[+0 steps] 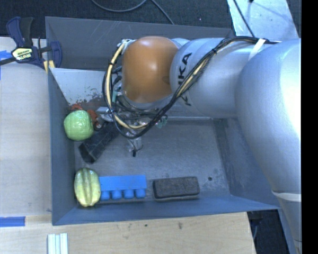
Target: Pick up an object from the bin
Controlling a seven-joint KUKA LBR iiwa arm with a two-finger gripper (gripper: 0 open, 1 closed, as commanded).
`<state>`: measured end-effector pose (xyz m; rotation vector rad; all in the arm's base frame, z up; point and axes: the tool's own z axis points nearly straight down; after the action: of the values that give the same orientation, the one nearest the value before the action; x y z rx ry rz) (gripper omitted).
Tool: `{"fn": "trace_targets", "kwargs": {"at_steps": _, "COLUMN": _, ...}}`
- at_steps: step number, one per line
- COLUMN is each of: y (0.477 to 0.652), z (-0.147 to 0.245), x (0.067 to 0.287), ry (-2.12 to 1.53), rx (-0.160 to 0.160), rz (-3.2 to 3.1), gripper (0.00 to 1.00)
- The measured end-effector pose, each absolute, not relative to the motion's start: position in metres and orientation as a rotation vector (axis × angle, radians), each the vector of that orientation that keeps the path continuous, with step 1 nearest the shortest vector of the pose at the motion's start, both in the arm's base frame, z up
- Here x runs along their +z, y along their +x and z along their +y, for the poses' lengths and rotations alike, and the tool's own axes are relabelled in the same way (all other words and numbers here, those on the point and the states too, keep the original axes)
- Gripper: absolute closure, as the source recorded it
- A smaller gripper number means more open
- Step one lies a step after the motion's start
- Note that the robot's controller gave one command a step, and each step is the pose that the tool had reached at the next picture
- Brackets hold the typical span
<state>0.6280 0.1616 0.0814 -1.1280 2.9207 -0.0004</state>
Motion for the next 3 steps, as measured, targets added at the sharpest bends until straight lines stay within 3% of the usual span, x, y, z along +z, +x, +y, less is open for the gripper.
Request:
{"fn": "trace_targets", "kwargs": {"at_steps": 1, "y": 0.63, "z": 0.159, "x": 0.059, "ry": -1.384, "rx": -0.002, "rz": 2.801, "gripper": 1.0}}
{"fn": "trace_targets", "kwargs": {"at_steps": 3, "y": 0.626, "z": 0.158, "x": 0.074, "ry": -1.538, "rx": 0.0, "rz": 2.727, "gripper": 1.0}}
